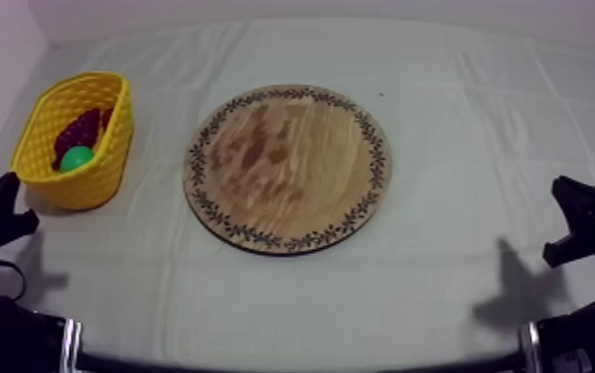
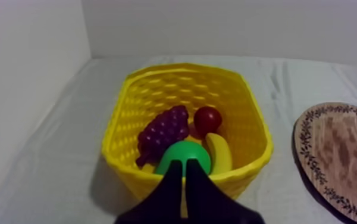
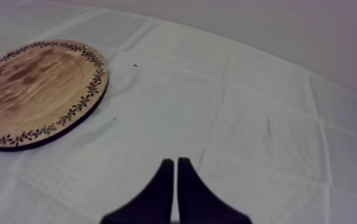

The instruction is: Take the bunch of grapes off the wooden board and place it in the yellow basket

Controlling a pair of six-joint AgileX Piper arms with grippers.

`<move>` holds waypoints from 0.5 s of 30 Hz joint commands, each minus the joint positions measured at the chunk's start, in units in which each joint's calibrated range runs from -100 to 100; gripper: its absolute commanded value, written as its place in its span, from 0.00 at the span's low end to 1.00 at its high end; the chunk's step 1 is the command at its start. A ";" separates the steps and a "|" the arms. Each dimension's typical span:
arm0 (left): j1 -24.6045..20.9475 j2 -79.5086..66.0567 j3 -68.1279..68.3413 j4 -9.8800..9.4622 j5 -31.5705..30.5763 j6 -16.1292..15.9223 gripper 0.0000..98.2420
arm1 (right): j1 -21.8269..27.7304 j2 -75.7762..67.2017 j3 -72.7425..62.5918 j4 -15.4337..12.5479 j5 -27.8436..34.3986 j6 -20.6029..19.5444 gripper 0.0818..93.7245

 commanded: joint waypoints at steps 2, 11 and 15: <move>0.03 -0.01 0.05 0.03 0.12 0.24 0.00 | 0.02 -0.01 -0.03 0.01 0.00 -0.01 0.00; -0.18 -0.01 0.10 -0.05 0.05 -1.02 0.00 | 0.02 -0.01 -0.03 0.01 0.00 -0.01 0.00; -0.48 -0.01 0.10 -0.06 0.04 -1.16 0.00 | 0.02 -0.01 -0.03 0.01 0.00 -0.01 0.00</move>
